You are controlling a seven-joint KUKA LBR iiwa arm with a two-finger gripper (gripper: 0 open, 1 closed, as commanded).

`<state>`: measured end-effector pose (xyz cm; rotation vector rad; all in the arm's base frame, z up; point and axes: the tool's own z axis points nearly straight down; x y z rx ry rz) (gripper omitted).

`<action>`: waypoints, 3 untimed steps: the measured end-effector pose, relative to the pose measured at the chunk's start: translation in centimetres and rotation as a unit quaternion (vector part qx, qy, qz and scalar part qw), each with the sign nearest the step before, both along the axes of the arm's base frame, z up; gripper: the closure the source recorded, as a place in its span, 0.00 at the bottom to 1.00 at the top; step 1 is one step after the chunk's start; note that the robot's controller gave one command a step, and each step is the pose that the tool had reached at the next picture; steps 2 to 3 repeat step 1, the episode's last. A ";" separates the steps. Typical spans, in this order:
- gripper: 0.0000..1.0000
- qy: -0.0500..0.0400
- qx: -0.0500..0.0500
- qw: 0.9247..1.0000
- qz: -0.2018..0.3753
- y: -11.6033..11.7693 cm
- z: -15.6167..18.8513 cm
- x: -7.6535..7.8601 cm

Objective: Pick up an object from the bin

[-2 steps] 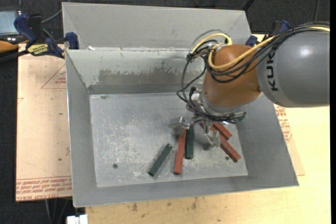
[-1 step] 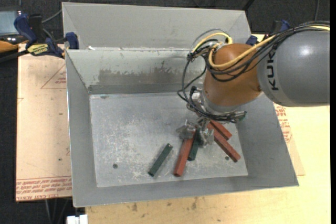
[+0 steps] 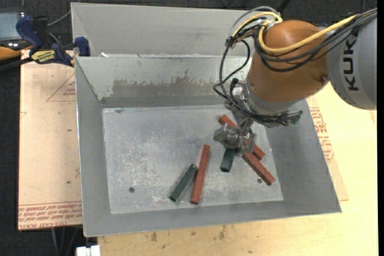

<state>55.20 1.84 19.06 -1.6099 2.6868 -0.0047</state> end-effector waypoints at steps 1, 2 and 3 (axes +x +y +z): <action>1.00 -0.002 0.000 1.000 0.026 1.3 14.1 4.7; 1.00 -0.002 0.000 1.000 0.026 1.3 14.1 4.7; 1.00 -0.002 0.000 1.000 0.026 1.3 14.1 4.7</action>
Offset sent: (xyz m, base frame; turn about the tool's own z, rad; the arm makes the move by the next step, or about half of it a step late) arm 0.0447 0.0118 0.1359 -0.0545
